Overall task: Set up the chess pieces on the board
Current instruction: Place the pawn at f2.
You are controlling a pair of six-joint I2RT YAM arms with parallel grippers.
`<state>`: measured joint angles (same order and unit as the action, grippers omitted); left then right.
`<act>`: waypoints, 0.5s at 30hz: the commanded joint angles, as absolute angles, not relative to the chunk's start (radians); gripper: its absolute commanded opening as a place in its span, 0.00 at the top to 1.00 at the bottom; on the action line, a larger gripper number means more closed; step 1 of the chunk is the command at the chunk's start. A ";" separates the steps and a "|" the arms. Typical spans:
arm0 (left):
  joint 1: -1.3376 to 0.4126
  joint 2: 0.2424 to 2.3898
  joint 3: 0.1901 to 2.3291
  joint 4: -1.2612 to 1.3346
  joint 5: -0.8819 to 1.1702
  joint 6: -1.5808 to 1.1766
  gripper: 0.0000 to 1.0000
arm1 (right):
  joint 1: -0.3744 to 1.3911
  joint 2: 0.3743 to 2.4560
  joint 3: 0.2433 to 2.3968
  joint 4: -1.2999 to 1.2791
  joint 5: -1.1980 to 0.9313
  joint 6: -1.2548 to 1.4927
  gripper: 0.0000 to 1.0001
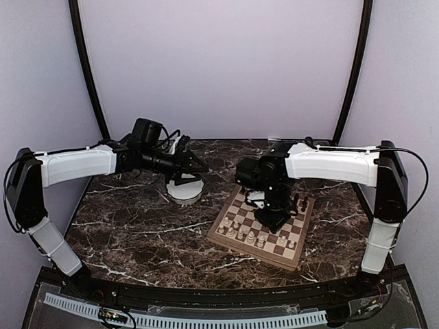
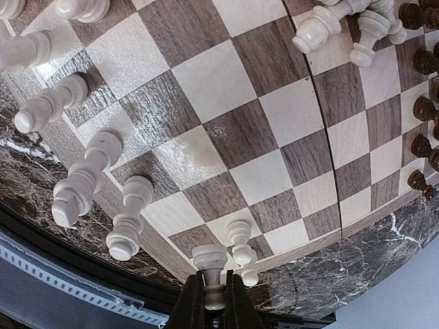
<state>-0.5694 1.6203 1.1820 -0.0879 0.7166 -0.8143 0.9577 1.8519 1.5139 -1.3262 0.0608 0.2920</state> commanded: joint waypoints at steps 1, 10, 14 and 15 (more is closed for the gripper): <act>-0.564 1.566 1.160 -0.102 0.708 -0.811 0.48 | 0.980 1.876 1.525 -1.333 0.080 0.273 0.99; -0.564 1.547 1.139 -0.104 0.695 -0.818 0.48 | 0.990 1.911 1.502 -1.318 0.084 0.263 0.98; -0.564 1.541 1.129 -0.102 0.696 -0.822 0.48 | 0.990 1.923 1.493 -1.309 0.088 0.261 0.98; -0.564 1.541 1.128 -0.101 0.695 -0.822 0.48 | 0.991 1.926 1.493 -1.309 0.090 0.262 0.98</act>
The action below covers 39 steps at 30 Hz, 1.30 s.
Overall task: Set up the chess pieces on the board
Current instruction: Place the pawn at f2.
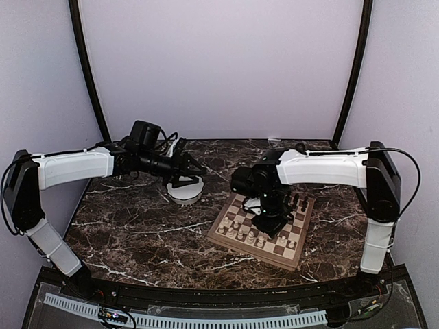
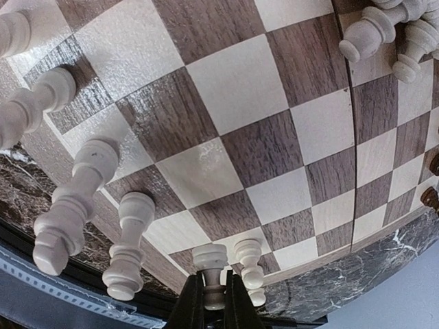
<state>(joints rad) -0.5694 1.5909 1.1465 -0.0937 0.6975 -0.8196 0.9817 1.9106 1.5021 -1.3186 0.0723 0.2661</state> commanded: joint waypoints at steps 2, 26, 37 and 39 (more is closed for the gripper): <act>-0.564 1.542 1.128 -0.100 0.696 -0.823 0.48 | 0.991 1.933 1.493 -1.307 0.092 0.262 0.98; -0.565 1.572 1.134 -0.077 0.722 -0.839 0.48 | 0.991 1.971 1.473 -1.295 0.110 0.267 0.92; -0.564 1.592 1.142 -0.064 0.735 -0.848 0.48 | 0.991 1.990 1.492 -1.285 0.137 0.260 0.91; -0.564 1.597 1.145 -0.062 0.738 -0.849 0.48 | 0.991 1.995 1.496 -1.284 0.137 0.257 0.91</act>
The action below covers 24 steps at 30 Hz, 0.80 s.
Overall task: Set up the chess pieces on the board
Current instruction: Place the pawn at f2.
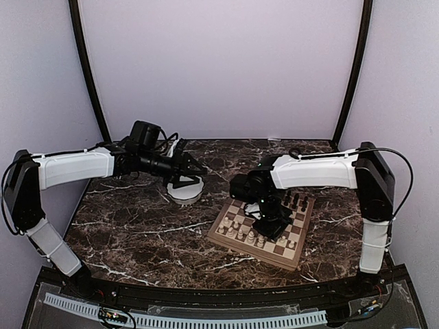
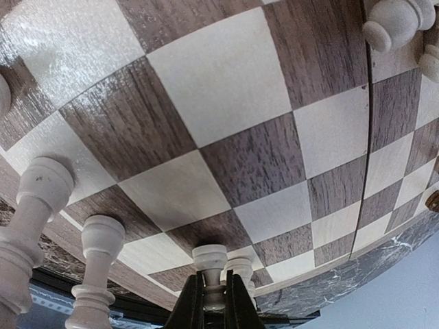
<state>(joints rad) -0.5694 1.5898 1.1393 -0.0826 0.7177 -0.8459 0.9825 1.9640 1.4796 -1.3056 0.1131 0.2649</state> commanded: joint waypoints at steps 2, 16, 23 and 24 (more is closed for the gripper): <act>-0.565 1.601 1.148 -0.061 0.740 -0.850 0.48 | 0.991 1.998 1.501 -1.283 0.135 0.253 0.91; -0.564 1.630 1.164 -0.064 0.761 -0.847 0.48 | 0.991 2.005 1.522 -1.281 0.139 0.241 0.82; -0.565 1.645 1.188 -0.077 0.766 -0.839 0.48 | 0.991 1.976 1.582 -1.315 0.140 0.253 0.75; -0.565 1.647 1.193 -0.079 0.767 -0.839 0.48 | 0.990 1.970 1.593 -1.322 0.141 0.255 0.75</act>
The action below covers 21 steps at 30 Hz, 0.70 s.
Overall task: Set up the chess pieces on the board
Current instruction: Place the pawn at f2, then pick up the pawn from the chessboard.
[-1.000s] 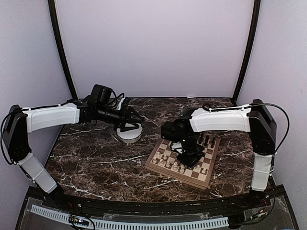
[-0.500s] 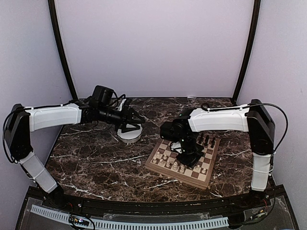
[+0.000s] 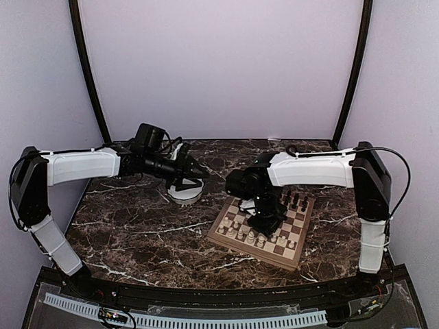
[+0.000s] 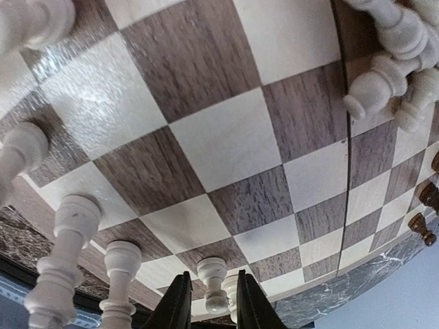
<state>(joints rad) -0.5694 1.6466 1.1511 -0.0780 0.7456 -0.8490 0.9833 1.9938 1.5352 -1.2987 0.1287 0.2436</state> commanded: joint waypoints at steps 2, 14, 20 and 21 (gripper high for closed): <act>-0.564 1.650 1.200 -0.085 0.766 -0.837 0.48 | 0.989 1.953 1.617 -1.341 0.143 0.260 0.74; -0.567 1.646 1.267 -0.154 0.744 -0.759 0.50 | 0.808 1.689 1.451 -1.011 0.135 0.262 0.76; -0.580 1.639 1.330 -0.267 0.708 -0.684 0.51 | 0.793 1.725 1.378 -0.893 0.144 0.221 0.77; -0.580 1.637 1.334 -0.270 0.706 -0.682 0.51 | 0.793 1.736 1.372 -0.876 0.145 0.217 0.77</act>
